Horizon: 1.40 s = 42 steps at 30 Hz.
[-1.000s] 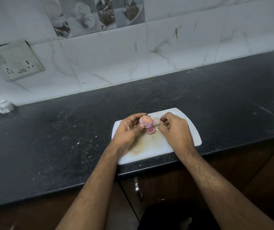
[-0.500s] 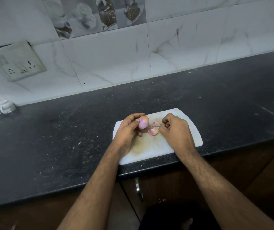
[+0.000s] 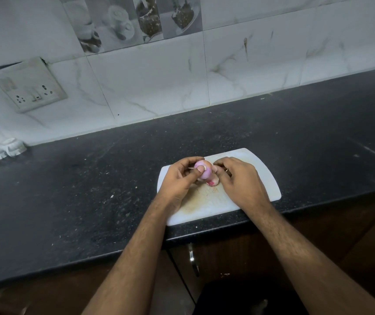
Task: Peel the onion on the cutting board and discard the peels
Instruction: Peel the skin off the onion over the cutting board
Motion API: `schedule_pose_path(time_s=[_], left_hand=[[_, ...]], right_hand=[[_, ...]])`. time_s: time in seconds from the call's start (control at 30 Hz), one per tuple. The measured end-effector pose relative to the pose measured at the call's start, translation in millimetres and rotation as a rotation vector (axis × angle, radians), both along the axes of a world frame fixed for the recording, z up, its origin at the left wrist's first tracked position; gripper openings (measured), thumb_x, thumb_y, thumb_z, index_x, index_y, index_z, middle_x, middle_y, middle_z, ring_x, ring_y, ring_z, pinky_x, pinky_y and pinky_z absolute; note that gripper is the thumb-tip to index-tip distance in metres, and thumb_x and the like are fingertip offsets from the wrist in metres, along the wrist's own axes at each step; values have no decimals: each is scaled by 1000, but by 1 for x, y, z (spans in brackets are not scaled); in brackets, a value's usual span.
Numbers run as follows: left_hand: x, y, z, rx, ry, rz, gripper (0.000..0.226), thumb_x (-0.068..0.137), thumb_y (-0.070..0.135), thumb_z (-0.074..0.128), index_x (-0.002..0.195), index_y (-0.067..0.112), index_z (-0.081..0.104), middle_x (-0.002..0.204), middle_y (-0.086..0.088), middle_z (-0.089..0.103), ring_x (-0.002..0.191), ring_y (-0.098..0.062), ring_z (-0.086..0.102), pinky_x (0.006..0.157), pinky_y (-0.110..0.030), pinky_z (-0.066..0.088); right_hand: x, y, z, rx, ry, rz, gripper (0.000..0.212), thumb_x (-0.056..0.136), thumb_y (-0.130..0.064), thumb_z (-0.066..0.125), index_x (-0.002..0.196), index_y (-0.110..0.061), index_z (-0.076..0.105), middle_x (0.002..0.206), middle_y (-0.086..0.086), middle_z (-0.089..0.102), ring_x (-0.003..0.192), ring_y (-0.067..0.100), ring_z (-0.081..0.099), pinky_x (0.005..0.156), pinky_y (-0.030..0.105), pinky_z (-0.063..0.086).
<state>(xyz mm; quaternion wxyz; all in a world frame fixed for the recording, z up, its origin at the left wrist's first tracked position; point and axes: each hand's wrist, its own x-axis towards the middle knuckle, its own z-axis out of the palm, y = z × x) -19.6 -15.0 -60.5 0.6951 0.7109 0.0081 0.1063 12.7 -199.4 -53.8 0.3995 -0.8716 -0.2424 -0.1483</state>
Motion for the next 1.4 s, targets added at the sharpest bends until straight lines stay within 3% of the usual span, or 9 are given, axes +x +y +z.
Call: schedule_pose_path(time_s=[0.13, 0.27, 0.43, 0.77, 1.03, 1.27, 1.4], left_hand=[[-1, 2, 0, 0, -28, -24, 34, 95, 16, 76, 127, 7, 70, 117, -11, 77, 106, -24, 71, 92, -38, 59], [-2, 0, 0, -29, -31, -40, 33, 97, 8, 72, 128, 2, 67, 113, -10, 78, 103, -21, 73, 87, -30, 60], [-1, -1, 0, -64, -23, -54, 31, 100, 5, 66, 130, -2, 63, 107, -11, 78, 92, -21, 74, 78, -28, 61], [0, -1, -2, -100, -26, -65, 30, 98, 1, 68, 127, -1, 64, 114, -18, 77, 100, -30, 75, 88, -36, 64], [1, 0, -3, -99, -31, -70, 33, 98, 1, 67, 130, -5, 61, 114, -17, 77, 98, -28, 76, 85, -32, 65], [0, -1, -2, -105, -24, -81, 31, 98, 0, 66, 128, -5, 62, 109, -14, 78, 90, -26, 78, 83, -31, 65], [-3, -2, 1, -118, -30, -96, 29, 97, -2, 66, 126, -5, 61, 107, -14, 79, 88, -26, 78, 80, -29, 65]], right_hand=[[1, 0, -2, -6, 9, 30, 24, 98, -36, 65, 115, -21, 73, 103, -9, 74, 89, 9, 67, 80, 35, 58], [2, -1, -2, 32, 20, 21, 22, 96, -33, 68, 115, -22, 75, 105, -11, 76, 93, 8, 68, 84, 36, 58], [5, -1, -3, 37, 36, -7, 15, 97, -32, 65, 109, -30, 75, 100, -17, 75, 88, 3, 67, 82, 35, 58], [4, -2, -2, 67, 34, 2, 25, 96, -40, 68, 114, -26, 76, 103, -12, 77, 92, 7, 69, 83, 39, 59], [0, -2, -1, 66, -7, 14, 24, 96, -37, 68, 115, -25, 77, 103, -12, 78, 93, 6, 71, 83, 38, 60], [-4, -2, 1, -18, -43, -10, 25, 96, -38, 66, 117, -29, 76, 98, -12, 77, 87, 8, 70, 76, 37, 59], [-7, -2, 5, -52, -45, -72, 21, 94, -43, 67, 106, -30, 78, 89, -13, 77, 78, 7, 68, 70, 33, 57]])
